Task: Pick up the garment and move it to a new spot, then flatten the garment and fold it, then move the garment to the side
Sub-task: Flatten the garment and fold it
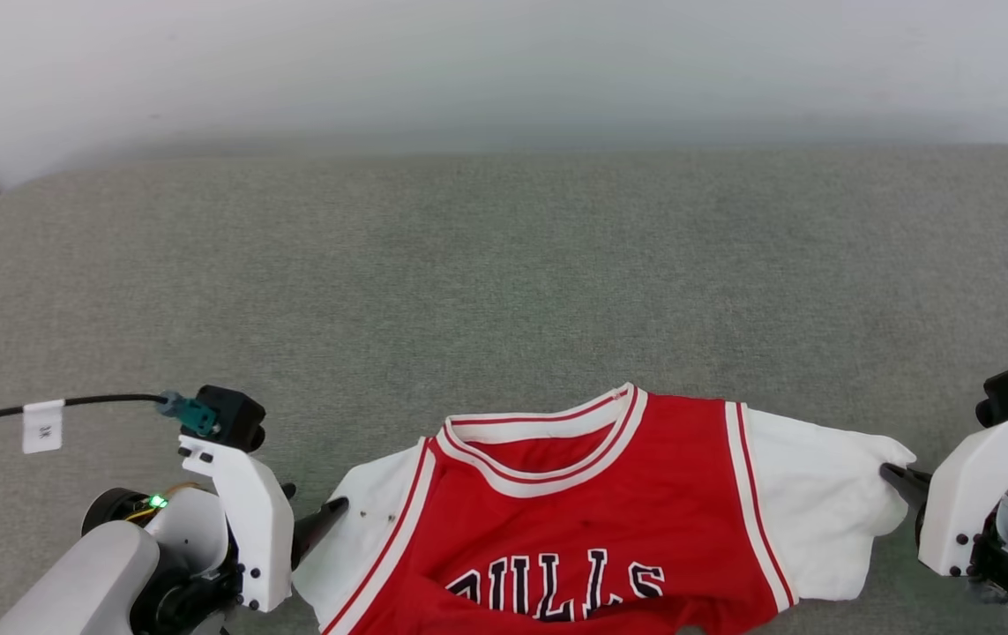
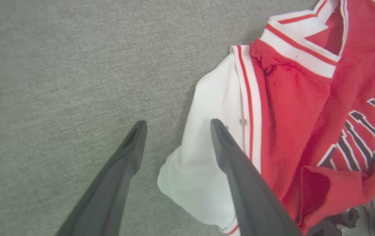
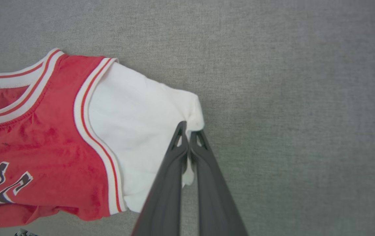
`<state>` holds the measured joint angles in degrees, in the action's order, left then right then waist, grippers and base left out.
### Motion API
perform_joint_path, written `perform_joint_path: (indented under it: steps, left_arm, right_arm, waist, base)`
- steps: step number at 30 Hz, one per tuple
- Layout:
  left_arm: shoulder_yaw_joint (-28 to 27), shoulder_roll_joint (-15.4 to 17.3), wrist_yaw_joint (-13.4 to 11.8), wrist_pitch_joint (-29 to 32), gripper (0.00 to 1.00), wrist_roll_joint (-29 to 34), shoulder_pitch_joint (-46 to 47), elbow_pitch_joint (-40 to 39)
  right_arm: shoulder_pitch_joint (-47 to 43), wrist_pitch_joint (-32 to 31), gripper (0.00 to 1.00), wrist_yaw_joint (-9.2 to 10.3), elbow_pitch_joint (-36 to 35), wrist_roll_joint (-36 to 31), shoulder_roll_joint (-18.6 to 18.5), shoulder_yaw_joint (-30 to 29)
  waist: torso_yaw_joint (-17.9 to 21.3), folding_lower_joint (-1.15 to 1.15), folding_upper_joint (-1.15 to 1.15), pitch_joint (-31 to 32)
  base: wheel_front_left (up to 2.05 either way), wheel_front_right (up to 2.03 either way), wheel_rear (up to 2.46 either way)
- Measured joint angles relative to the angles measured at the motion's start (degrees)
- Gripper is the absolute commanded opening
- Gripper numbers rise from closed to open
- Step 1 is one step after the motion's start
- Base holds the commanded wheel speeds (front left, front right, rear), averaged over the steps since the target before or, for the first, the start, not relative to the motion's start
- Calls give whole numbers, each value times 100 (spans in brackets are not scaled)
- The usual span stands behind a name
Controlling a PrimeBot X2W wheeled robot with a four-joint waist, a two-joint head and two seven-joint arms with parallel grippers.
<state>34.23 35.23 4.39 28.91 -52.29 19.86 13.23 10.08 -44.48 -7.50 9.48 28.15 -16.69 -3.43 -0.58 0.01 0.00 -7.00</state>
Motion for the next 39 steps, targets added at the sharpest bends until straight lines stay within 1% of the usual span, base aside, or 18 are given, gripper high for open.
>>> perform_joint_path:
  steps: [8,10,11,12,13,14,16,19,24,28,31,34,39]
  left_arm:
    - [452,-22,121,1096,100,-90,520,485]
    - [552,-83,159,1310,100,-100,655,620]
    - [595,-108,167,1402,65,-102,709,675]
    - [637,-129,168,1483,36,-102,758,716]
    - [662,-137,169,1532,2,-104,783,740]
    - [682,-153,175,1584,0,-145,808,768]
    - [711,-168,187,1627,0,-187,844,812]
    - [770,-236,218,1517,0,-145,843,833]
    - [778,-231,216,1138,0,101,885,820]
    - [715,-179,192,754,0,452,1271,814]
    - [747,-201,200,605,0,666,1527,938]
    - [700,-297,191,404,0,769,1807,1155]
    - [438,-552,48,-126,0,800,2284,1537]
  right_arm:
    - [20,27,0,0,-107,11,80,73]
    - [22,36,0,0,-107,11,82,109]
    - [26,41,0,0,-110,12,88,127]
    - [26,44,0,0,-113,13,88,130]
    - [26,62,0,0,-112,13,87,123]
    - [29,80,0,0,-111,14,85,123]
    - [40,115,0,0,-108,15,78,122]
    - [40,176,0,0,-101,15,37,102]
    - [58,345,0,0,-116,-67,-86,16]
    - [201,519,0,-1,-153,-312,-198,-93]
    - [348,572,0,-1,-174,-456,-256,-146]
    - [530,660,0,-1,-187,-613,-354,-163]
    - [992,766,0,-1,-130,-714,-466,-185]
  waist:
    - [185,0,0,-294]
    - [216,0,0,-339]
    - [235,-1,0,-352]
    - [251,-1,0,-362]
    - [265,-1,0,-369]
    - [276,-1,0,-372]
    - [285,-1,0,-366]
    - [267,-1,0,-313]
    - [182,-1,0,-159]
    - [96,-1,0,25]
    - [26,0,0,182]
    - [-32,-1,0,364]
    - [-80,-1,0,624]
  base:
    - [0,0,0]
    - [0,0,0]
    - [0,0,0]
    - [0,0,0]
    - [0,0,0]
    - [0,0,0]
    - [0,0,0]
    - [0,0,0]
    - [0,0,0]
    - [0,0,0]
    - [0,0,0]
    - [0,0,0]
    - [0,0,0]
